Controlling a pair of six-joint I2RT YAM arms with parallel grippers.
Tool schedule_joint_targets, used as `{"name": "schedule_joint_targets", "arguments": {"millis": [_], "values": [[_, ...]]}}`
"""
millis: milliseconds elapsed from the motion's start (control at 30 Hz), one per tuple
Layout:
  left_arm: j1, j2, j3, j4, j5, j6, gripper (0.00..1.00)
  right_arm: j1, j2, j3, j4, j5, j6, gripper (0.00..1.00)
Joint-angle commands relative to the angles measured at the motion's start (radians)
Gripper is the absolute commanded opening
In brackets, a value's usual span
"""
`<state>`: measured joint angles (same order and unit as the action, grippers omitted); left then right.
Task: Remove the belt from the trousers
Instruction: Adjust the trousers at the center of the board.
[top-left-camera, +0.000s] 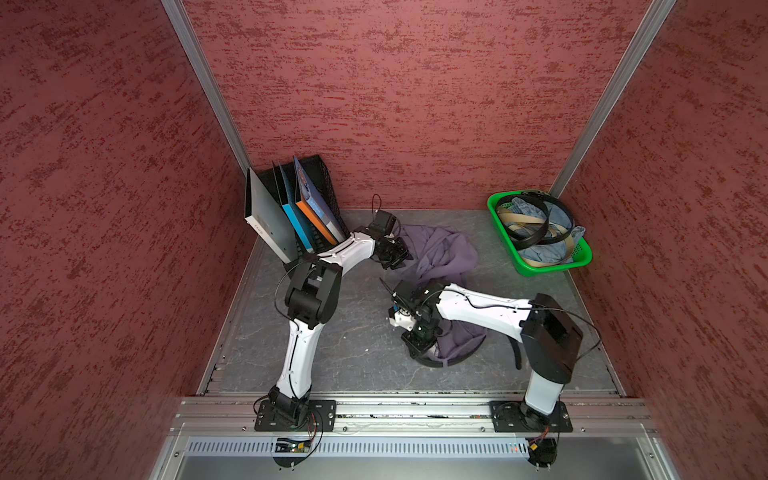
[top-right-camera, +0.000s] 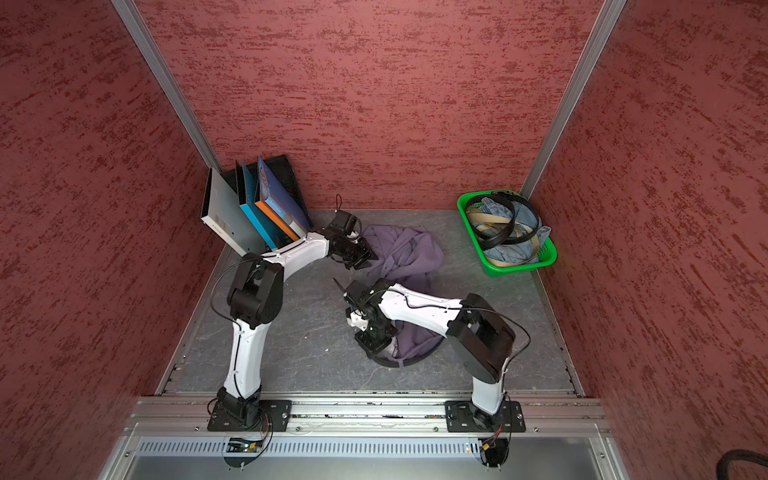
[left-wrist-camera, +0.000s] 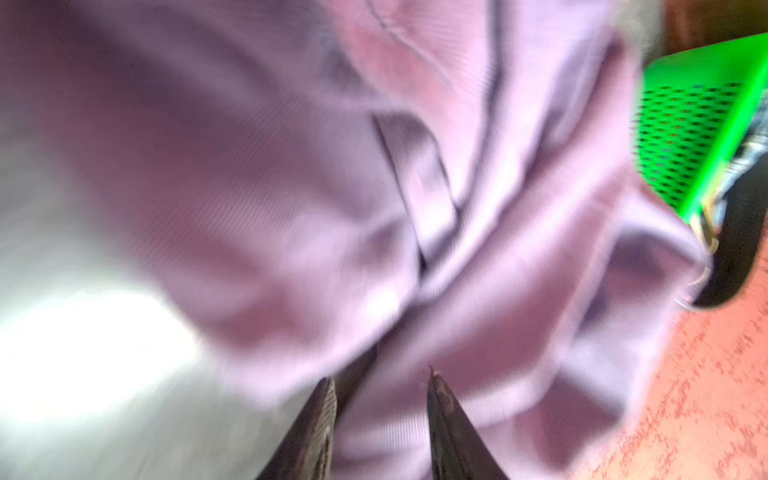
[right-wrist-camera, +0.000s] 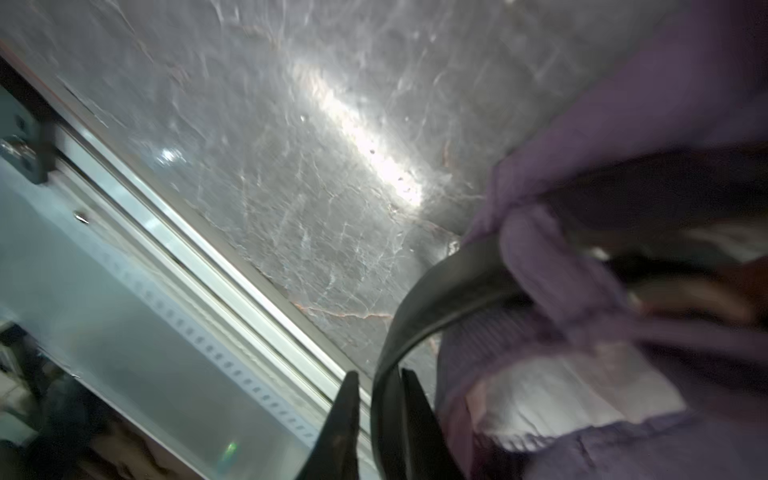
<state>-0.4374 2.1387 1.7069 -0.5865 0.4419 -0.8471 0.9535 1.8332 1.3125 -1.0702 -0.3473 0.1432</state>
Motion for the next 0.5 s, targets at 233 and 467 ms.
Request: {"name": "schedule_joint_targets", "arguments": {"millis": [233, 467], "values": [[-0.100, -0.395, 0.003, -0.142, -0.083, 0.201, 0.44, -0.154, -0.488, -0.001, 0.055, 0.031, 0.217, 0.65], [-0.253, -0.110, 0.300, -0.283, 0.077, 0.216, 0.39, -0.412, -0.497, -0.070, -0.172, 0.320, 0.342, 0.63]]}}
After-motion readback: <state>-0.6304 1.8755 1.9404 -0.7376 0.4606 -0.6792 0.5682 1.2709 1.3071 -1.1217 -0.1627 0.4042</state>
